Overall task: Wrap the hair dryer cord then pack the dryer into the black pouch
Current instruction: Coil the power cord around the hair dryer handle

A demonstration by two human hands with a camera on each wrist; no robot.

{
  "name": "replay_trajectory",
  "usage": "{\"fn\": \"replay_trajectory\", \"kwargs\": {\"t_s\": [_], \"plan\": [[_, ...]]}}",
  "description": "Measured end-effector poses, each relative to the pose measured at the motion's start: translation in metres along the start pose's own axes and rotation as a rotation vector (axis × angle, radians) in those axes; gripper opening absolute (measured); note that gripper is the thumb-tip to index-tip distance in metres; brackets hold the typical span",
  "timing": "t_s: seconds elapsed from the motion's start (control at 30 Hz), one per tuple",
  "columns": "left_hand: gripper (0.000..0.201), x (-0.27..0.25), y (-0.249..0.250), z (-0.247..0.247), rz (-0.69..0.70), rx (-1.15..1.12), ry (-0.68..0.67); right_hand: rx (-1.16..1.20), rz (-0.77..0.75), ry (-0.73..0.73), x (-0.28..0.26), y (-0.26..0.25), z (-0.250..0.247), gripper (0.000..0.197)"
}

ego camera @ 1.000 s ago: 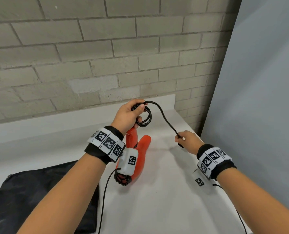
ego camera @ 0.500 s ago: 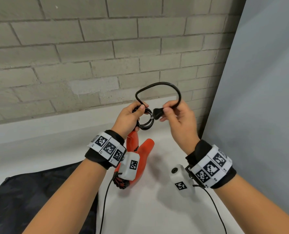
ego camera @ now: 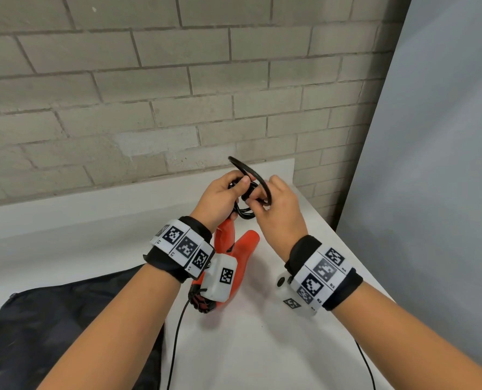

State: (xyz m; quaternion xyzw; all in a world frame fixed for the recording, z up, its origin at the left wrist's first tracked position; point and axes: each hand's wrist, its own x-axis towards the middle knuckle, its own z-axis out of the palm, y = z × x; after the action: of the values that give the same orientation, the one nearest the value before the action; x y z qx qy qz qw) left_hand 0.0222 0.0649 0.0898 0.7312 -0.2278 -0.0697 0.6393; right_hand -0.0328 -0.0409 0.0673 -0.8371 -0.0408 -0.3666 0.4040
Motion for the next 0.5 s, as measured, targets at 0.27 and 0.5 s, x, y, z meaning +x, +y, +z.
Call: {"fn": "replay_trajectory", "kwargs": {"t_s": [0.27,0.5], "plan": [[0.021,-0.004,0.002,0.006,-0.012,-0.010,-0.024,0.194,0.110,-0.177,0.014,0.017,0.009,0.049],[0.016,-0.002,0.002,0.000,0.000,-0.068,-0.022,0.141,0.093,-0.389,-0.002,0.040,0.000,0.023]]}}
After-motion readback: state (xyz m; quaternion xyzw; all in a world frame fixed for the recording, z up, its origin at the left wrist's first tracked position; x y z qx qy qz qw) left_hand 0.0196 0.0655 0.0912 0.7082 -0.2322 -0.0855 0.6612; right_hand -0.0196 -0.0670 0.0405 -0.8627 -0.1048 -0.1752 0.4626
